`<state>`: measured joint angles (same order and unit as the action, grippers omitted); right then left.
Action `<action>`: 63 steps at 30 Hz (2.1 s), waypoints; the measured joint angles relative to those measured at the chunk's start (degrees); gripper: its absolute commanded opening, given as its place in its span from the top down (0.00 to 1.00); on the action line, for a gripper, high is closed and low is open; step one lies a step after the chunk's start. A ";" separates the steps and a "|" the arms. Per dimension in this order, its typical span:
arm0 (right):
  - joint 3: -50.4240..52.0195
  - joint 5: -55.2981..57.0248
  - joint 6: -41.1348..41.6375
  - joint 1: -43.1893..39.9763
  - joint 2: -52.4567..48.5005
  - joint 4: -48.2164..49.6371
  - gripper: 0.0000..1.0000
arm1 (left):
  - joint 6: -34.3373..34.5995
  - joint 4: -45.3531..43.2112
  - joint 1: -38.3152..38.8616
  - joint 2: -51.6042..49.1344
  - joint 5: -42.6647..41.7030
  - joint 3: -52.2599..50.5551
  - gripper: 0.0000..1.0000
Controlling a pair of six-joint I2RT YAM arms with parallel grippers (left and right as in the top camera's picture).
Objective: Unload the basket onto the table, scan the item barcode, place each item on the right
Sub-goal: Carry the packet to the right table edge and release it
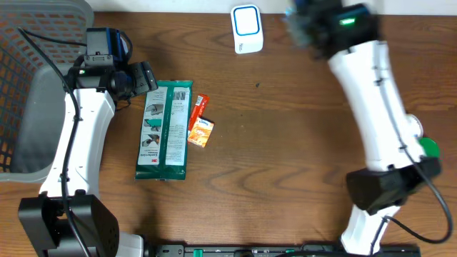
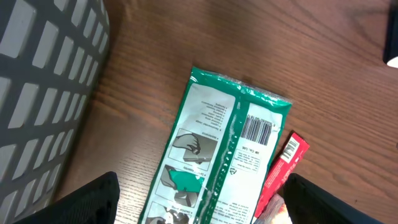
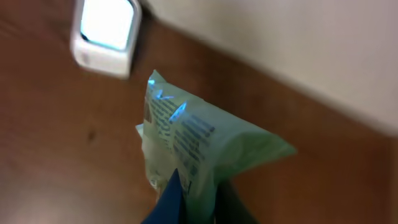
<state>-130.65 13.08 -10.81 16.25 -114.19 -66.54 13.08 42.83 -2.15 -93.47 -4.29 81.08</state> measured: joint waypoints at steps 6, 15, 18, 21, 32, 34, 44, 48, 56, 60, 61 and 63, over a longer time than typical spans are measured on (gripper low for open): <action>1.27 -9.81 3.19 -13.79 -0.31 -12.50 0.99 | 0.00 0.02 0.00 0.00 0.00 0.00 0.14; 14.64 -12.76 0.09 -26.73 -0.76 -5.53 0.99 | 0.00 0.02 0.00 0.00 0.00 0.00 0.14; 21.44 -13.86 -1.86 -29.73 -0.90 1.29 0.99 | 0.02 0.02 0.00 0.00 -0.02 0.00 0.14; 27.76 -15.26 -4.13 -31.89 -1.01 7.65 0.99 | 0.00 0.02 0.00 0.00 0.00 0.00 0.14; 36.39 -16.17 -6.84 -34.95 -1.68 15.23 0.21 | 0.02 0.02 0.00 0.00 0.00 0.00 0.14; 36.76 -15.85 -7.17 -35.26 -1.68 15.34 0.07 | 0.00 0.02 0.00 0.00 0.00 0.00 0.14; 37.29 -11.43 -7.48 -35.63 -1.68 16.00 0.01 | 0.02 0.02 0.00 0.00 0.00 0.00 0.15; 37.29 -8.79 -7.48 -35.63 -1.68 15.28 0.02 | 0.00 0.02 0.00 0.00 0.00 0.00 0.14; 37.35 -8.31 -6.21 -35.63 -1.68 15.69 0.24 | 0.02 0.02 0.00 0.00 0.00 0.00 0.14; 37.35 -8.35 -6.14 -35.58 -1.68 16.17 0.01 | 0.02 0.02 0.00 0.00 0.00 0.00 0.14; 37.35 -8.37 -6.14 -35.58 -1.68 16.13 0.01 | 0.02 0.02 0.00 0.00 0.00 0.00 0.14; 37.35 -8.02 -6.16 -35.58 -1.68 16.06 0.01 | 0.02 0.02 0.00 0.00 0.00 0.00 0.14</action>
<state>-93.30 5.06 -16.97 -19.33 -115.87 -50.48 13.10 42.85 -2.15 -93.47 -4.29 81.08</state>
